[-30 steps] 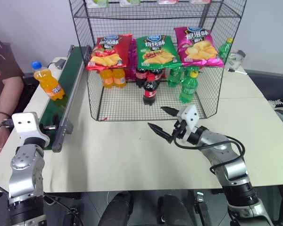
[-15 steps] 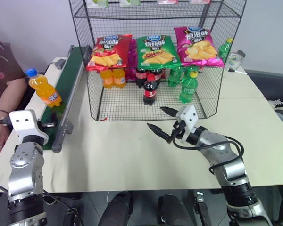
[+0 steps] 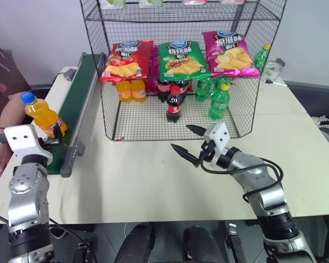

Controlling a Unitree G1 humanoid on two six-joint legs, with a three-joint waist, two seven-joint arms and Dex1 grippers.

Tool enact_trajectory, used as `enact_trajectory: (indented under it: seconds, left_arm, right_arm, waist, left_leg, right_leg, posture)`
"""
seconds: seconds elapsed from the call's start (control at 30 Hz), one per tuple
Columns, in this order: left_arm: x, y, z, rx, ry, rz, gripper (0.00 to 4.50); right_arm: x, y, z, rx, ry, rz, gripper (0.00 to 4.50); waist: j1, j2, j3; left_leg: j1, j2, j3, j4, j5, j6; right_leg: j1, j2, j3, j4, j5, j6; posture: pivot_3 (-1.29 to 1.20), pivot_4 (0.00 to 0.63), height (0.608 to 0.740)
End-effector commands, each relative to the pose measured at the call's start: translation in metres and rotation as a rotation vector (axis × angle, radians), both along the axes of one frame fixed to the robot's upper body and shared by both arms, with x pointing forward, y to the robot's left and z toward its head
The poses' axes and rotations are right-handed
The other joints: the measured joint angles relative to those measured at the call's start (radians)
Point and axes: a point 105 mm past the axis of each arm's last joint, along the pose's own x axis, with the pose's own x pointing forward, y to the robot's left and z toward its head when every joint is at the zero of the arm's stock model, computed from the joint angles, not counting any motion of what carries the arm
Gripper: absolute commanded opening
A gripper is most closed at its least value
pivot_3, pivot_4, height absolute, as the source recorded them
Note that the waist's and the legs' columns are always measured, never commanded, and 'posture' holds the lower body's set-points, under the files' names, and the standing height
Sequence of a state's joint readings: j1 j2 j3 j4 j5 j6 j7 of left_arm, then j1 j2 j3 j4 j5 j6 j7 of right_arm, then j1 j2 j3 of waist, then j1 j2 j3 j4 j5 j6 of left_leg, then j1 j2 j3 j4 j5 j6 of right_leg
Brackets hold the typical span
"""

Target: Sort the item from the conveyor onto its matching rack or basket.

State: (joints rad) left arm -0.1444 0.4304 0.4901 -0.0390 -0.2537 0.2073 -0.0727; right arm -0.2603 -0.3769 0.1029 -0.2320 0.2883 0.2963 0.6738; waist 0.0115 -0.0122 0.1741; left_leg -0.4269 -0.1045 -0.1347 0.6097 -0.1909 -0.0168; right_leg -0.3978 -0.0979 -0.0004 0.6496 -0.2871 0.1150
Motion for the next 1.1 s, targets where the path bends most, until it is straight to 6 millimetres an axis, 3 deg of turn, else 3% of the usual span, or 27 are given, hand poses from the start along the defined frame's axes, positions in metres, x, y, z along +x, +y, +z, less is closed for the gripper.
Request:
enact_trajectory:
  seconds: [0.03, 0.23, 0.33, 0.4, 0.67, 1.1]
  left_arm:
    - [-0.005, 0.011, 0.024, 0.017, -0.089, 0.036, 4.42]
    - [-0.006, 0.012, 0.027, 0.019, -0.1, 0.032, 4.42]
    - [-0.005, 0.01, 0.025, 0.023, -0.09, 0.029, 3.54]
    - [-0.005, 0.01, 0.023, 0.018, -0.082, 0.027, 2.65]
    - [-0.003, 0.008, 0.021, 0.01, -0.075, 0.017, 2.65]
    - [-0.002, -0.001, 0.036, 0.037, -0.125, -0.024, 2.65]
  right_arm:
    - [-0.001, 0.004, 0.013, 0.015, -0.059, 0.018, 4.5]
    - [-0.002, 0.004, 0.012, 0.016, -0.054, 0.019, 4.5]
    - [-0.002, 0.005, 0.012, 0.017, -0.054, 0.02, 4.5]
    - [-0.002, 0.005, 0.012, 0.017, -0.055, 0.021, 4.5]
    - [-0.001, 0.006, 0.013, 0.016, -0.056, 0.021, 4.5]
    - [-0.001, 0.006, 0.014, 0.018, -0.063, 0.023, 4.5]
  waist:
    - [0.0, 0.0, 0.0]
    - [0.0, 0.0, 0.0]
    - [0.0, 0.0, 0.0]
    - [-0.001, 0.0, 0.0]
    - [0.001, 0.0, 0.0]
    - [0.001, 0.0, 0.0]
  left_leg:
    - [0.0, 0.0, 0.0, 0.0, 0.0, 0.0]
    - [0.0, 0.0, 0.0, 0.0, 0.0, 0.0]
    - [0.0, 0.0, 0.0, 0.0, 0.0, 0.0]
    - [0.0, 0.0, 0.0, 0.0, 0.0, 0.0]
    - [0.0, 0.0, 0.0, 0.0, 0.0, 0.0]
    - [0.0, 0.0, 0.0, 0.0, 0.0, 0.0]
  right_leg:
    - [0.0, 0.0, 0.0, 0.0, 0.0, 0.0]
    - [0.0, 0.0, 0.0, 0.0, 0.0, 0.0]
    - [0.0, 0.0, 0.0, 0.0, 0.0, 0.0]
    - [0.0, 0.0, 0.0, 0.0, 0.0, 0.0]
    - [0.0, 0.0, 0.0, 0.0, 0.0, 0.0]
    - [0.0, 0.0, 0.0, 0.0, 0.0, 0.0]
  posture:
    - [0.0, 0.15, 0.74]
    - [0.0, 0.15, 0.74]
    - [0.0, 0.15, 0.74]
    - [0.0, 0.15, 0.74]
    - [0.0, 0.15, 0.74]
    - [0.0, 0.15, 0.74]
